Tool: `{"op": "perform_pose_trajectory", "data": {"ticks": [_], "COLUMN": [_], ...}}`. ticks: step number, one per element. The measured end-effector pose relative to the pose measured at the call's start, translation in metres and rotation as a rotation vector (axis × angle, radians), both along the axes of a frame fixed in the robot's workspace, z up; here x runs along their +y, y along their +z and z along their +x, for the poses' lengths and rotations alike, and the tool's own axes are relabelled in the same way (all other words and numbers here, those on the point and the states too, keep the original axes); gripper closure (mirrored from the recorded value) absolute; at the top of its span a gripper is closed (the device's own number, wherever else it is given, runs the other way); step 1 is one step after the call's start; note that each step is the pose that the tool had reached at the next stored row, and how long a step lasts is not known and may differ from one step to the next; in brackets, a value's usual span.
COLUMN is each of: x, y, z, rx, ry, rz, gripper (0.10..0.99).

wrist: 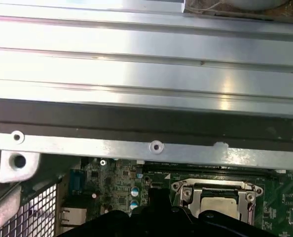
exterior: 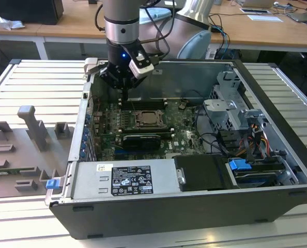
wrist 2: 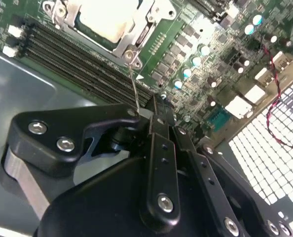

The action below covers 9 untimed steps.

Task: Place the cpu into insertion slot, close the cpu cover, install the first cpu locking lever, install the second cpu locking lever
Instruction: 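Install the first cpu locking lever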

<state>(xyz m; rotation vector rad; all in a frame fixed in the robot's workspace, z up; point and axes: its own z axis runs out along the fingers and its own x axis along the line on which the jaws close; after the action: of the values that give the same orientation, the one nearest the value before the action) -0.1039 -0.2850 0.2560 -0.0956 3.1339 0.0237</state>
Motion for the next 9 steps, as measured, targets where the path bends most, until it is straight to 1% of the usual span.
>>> {"op": "perform_pose_trajectory", "data": {"ticks": [1, 3, 9], "x": [0.0001, 0.0001, 0.0001], "y": [-0.0001, -0.0001, -0.0005], "z": [0.0007, 0.0047, 0.0081], "rx": [-0.0001, -0.0002, -0.0001], "ry": [0.000, 0.000, 0.000], "rz": [0.000, 0.000, 0.000], "gripper": [0.980, 0.980, 0.980]}}
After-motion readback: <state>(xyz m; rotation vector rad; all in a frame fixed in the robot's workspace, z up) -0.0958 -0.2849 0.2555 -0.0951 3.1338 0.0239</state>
